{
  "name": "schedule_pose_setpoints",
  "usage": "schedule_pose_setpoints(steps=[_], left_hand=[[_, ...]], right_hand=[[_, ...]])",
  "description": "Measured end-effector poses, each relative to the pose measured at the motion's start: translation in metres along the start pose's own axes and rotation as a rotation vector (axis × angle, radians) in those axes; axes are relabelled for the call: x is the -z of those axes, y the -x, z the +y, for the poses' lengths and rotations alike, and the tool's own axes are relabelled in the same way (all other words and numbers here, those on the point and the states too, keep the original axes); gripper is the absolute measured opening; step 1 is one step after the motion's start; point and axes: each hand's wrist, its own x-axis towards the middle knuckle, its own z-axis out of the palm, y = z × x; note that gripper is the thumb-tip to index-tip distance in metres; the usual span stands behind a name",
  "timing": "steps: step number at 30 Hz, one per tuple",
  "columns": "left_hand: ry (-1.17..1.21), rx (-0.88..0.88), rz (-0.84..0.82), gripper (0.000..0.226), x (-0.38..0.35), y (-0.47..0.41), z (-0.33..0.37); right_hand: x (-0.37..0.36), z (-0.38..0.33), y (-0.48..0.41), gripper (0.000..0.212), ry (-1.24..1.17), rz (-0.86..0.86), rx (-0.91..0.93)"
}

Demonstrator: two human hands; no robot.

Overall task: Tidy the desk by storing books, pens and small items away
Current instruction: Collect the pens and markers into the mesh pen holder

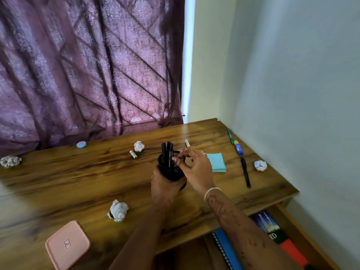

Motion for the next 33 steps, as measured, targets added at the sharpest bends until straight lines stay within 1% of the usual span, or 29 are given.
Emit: schedule_pose_setpoints(steps=[2, 5, 6, 8, 11, 13, 15, 19, 22, 25, 29, 33], left_hand=[[-0.003, -0.024, -0.040, 0.090, -0.004, 0.008, -0.001], [0.009, -0.063, -0.085, 0.092, -0.010, 0.020, 0.003], [0.012, -0.066, -0.098, 0.092, -0.011, 0.022, 0.002], [0.023, -0.065, -0.126, 0.090, -0.015, 0.026, 0.003], [0.051, -0.069, -0.178, 0.088, -0.021, 0.033, 0.003], [0.063, -0.065, -0.212, 0.087, -0.025, 0.036, 0.002], [0.060, -0.063, -0.240, 0.086, -0.030, 0.037, 0.000], [0.057, -0.062, -0.243, 0.088, -0.039, 0.032, -0.005], [0.052, -0.065, -0.228, 0.090, -0.045, 0.029, -0.004], [0.040, -0.057, -0.217, 0.092, -0.050, 0.026, -0.004], [0.029, -0.047, -0.197, 0.094, -0.055, 0.021, -0.003], [0.032, -0.035, -0.185, 0.096, -0.058, 0.017, -0.003]], right_hand=[[0.011, 0.004, 0.008, 0.016, 0.001, 0.061, -0.049], [0.031, 0.022, 0.018, 0.017, -0.050, 0.212, -0.170], [0.040, 0.031, 0.021, 0.017, -0.041, 0.242, -0.228], [0.058, 0.055, 0.027, 0.016, 0.069, 0.258, -0.335], [0.083, 0.094, 0.038, 0.018, 0.276, 0.190, -0.468], [0.095, 0.115, 0.042, 0.026, 0.419, 0.104, -0.509], [0.103, 0.129, 0.042, 0.029, 0.498, 0.064, -0.519], [0.107, 0.143, 0.033, 0.025, 0.567, 0.035, -0.509], [0.107, 0.149, 0.021, 0.025, 0.597, -0.051, -0.511], [0.104, 0.152, 0.010, 0.030, 0.637, -0.127, -0.528], [0.100, 0.157, -0.002, 0.025, 0.699, -0.153, -0.561], [0.099, 0.156, -0.012, 0.021, 0.693, -0.185, -0.602]])
